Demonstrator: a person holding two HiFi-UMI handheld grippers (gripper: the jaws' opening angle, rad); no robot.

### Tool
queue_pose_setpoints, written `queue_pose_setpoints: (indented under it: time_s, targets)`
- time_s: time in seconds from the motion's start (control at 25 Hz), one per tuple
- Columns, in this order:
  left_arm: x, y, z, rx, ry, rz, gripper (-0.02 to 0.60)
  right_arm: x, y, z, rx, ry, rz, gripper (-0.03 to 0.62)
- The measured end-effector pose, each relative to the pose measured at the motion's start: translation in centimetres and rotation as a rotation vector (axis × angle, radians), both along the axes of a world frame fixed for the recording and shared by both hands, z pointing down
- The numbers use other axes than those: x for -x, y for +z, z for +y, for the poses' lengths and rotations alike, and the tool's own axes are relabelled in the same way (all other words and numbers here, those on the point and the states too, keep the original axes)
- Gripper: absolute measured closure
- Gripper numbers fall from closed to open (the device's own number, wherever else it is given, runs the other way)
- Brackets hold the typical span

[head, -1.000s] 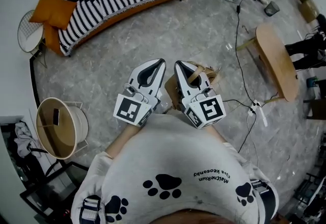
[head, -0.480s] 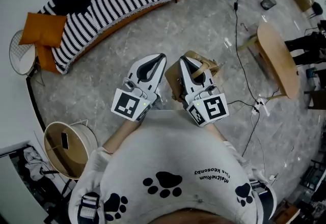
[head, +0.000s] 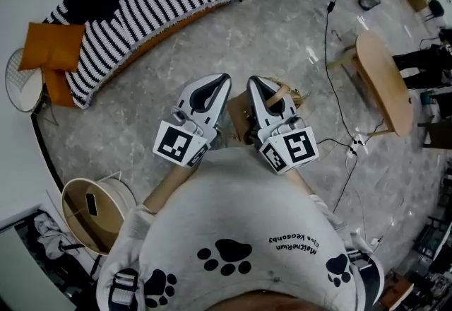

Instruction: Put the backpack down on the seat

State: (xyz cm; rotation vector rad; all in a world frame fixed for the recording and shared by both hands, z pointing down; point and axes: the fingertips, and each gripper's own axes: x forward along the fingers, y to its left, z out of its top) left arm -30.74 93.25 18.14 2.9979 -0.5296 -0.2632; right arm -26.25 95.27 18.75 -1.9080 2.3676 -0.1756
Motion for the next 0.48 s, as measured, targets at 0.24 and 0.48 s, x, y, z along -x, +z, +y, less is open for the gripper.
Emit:
queue_pose_setpoints:
  time_s: [0.24, 0.48]
  targets:
    - [-0.8, 0.2, -4.0, -0.004, -0.031, -0.009, 0.56, -0.6, 0.7, -4.3, 0.006, -0.033, -0.011, 0.563]
    - [-3.6, 0.3, -10.4, -0.005, -0.07, -0.021, 0.56, -3.3, 0.5, -11.3, -0.003, -0.08, -0.011, 0.563]
